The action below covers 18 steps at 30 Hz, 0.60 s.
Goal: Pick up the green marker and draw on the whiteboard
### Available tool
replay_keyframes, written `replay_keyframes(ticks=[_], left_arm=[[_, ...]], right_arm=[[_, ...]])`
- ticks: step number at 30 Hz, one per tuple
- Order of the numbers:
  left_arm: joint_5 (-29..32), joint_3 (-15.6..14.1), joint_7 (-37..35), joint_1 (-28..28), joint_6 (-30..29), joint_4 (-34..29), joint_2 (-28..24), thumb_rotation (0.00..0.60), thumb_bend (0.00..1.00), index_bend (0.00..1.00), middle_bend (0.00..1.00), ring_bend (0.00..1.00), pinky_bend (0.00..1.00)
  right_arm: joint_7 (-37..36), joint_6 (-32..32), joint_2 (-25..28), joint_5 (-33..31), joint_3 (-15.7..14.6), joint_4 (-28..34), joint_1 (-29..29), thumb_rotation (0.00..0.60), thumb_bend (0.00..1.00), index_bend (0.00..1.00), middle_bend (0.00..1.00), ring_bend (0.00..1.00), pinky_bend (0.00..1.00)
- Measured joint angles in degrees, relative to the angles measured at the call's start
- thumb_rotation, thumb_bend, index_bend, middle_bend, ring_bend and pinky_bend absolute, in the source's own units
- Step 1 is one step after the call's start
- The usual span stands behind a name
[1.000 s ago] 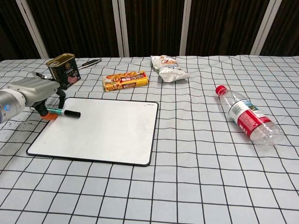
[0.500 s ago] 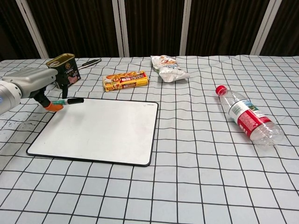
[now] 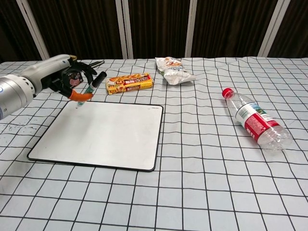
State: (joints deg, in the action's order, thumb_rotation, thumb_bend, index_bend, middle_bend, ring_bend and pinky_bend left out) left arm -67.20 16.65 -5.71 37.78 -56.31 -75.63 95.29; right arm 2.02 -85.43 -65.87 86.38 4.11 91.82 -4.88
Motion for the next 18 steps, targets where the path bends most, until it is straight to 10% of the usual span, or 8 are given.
replay_keyframes(ticks=[18], left_arm=[[-4.4,0.0,-13.0,3.0,1.3,5.9,9.7,0.6,0.49,0.73,0.18,0.02,0.06]], right_arm=[[-0.5,0.2,0.1,-0.1,0.1,-0.1,-0.1,0.6,0.31,0.0,0.0,0.0,0.0]])
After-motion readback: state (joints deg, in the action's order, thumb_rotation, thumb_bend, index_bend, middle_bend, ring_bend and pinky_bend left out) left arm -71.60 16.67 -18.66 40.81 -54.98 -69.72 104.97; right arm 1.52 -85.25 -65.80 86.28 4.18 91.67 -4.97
